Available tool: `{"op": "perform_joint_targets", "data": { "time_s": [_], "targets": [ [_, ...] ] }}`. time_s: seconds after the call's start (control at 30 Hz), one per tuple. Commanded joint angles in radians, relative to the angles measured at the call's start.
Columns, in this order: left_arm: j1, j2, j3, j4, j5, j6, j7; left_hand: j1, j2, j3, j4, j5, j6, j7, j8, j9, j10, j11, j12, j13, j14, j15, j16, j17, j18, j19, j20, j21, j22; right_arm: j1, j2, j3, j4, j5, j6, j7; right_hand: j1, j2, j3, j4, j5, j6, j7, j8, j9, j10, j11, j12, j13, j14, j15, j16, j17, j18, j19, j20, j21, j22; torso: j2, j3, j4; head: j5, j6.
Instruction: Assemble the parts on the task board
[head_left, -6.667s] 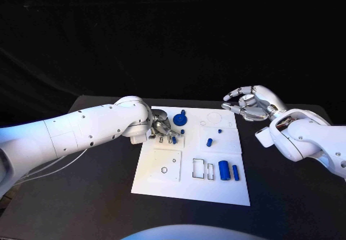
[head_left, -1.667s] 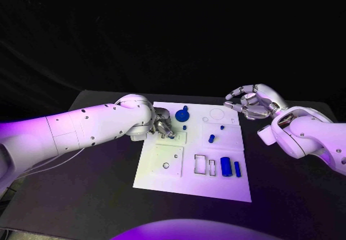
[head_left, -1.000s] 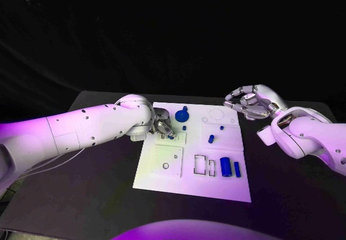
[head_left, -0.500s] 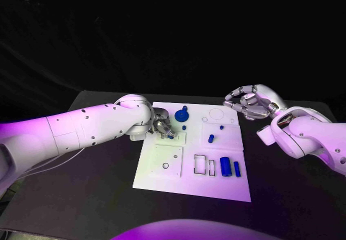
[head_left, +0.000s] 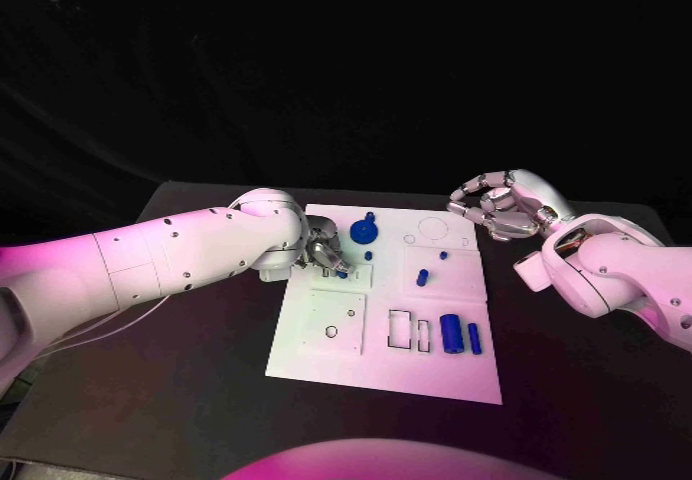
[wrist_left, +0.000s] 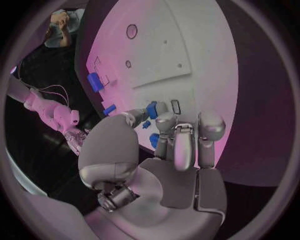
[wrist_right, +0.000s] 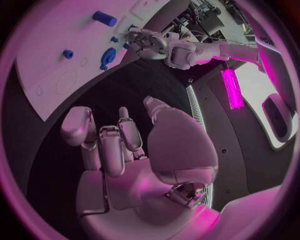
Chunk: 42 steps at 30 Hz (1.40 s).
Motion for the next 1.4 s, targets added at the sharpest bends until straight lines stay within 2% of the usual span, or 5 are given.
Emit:
{"op": "perform_joint_targets", "data": {
  "time_s": [0.03,0.3,0.47,0.9,1.4],
  "targets": [
    [-0.002,0.001,-0.001,-0.002,-0.001,0.021,-0.006,-0.011,-0.001,-0.014,0.002,-0.002,0.006,-0.001,-0.005,-0.002,0.009,-0.001,0.006,0.002,0.078,-0.008,0.007,0.148,-0.011,0.007,-0.001,-0.003,0.0,-0.001,0.0,0.0,0.0,-0.001,0.014,0.004,-0.009,-0.002,0.003,0.005,0.005,-0.009,0.001,0.005,0.001,-0.006,-0.003,-0.004,-0.001,0.049,-0.001,-0.004,0.06,0.006,-0.007,0.001,-0.005,-0.001,0.0,-0.0001,-0.0003,0.0,0.0],
    [-0.002,0.002,-0.001,-0.002,0.002,0.012,-0.005,-0.042,0.005,-0.071,0.005,-0.005,0.01,-0.002,-0.008,-0.007,0.012,-0.001,0.01,0.006,0.079,-0.008,0.009,0.151,-0.012,0.011,-0.001,-0.001,0.006,-0.001,0.001,0.0,0.0,-0.001,0.014,0.004,-0.01,-0.002,0.001,0.007,0.005,-0.009,0.001,0.006,0.001,-0.006,-0.003,-0.004,-0.001,0.049,-0.001,-0.005,0.06,0.007,-0.007,0.001,-0.006,-0.001,0.0,0.0002,-0.001,0.0,0.001],
    [-0.002,0.003,-0.001,-0.002,0.004,0.008,-0.005,-0.059,0.01,-0.095,0.005,-0.022,0.012,-0.003,-0.01,-0.009,0.013,-0.002,0.012,0.008,0.08,-0.008,0.01,0.154,-0.013,0.013,-0.001,0.0,0.009,-0.002,0.001,0.0,-0.001,-0.001,0.014,0.004,-0.012,-0.002,-0.001,0.01,0.005,-0.01,0.001,0.007,0.001,-0.005,-0.003,-0.003,0.0,0.049,-0.001,-0.004,0.06,0.006,-0.007,0.001,-0.006,-0.001,0.0,0.0002,-0.0008,-0.001,0.001],
    [-0.002,0.002,-0.001,0.0,0.007,-0.004,-0.003,-0.067,0.013,-0.114,0.005,-0.044,0.013,-0.004,-0.01,-0.011,0.016,-0.003,0.016,0.014,0.081,-0.009,0.013,0.159,-0.013,0.015,-0.002,0.002,0.013,-0.002,0.001,0.0,-0.002,-0.001,0.014,0.003,-0.013,-0.002,-0.002,0.012,0.005,-0.01,0.001,0.008,0.001,-0.006,-0.003,-0.004,-0.001,0.049,-0.001,-0.004,0.06,0.007,-0.007,0.001,-0.007,-0.002,0.001,-0.0001,-0.0006,-0.003,0.001],
    [-0.005,-0.004,0.005,0.025,0.007,-0.02,-0.002,-0.064,0.016,-0.115,0.004,-0.046,0.015,-0.005,-0.009,-0.011,0.017,-0.004,0.017,0.014,0.081,-0.009,0.012,0.158,-0.013,0.015,-0.002,0.002,0.013,-0.003,0.002,0.0,-0.005,-0.001,0.016,0.002,-0.013,-0.002,-0.002,0.012,0.005,-0.01,0.001,0.008,0.001,-0.006,-0.003,-0.004,-0.001,0.049,-0.001,-0.004,0.06,0.007,-0.007,0.001,-0.007,-0.002,0.0,-0.0003,-0.0003,-0.006,0.002]
  ]
}}
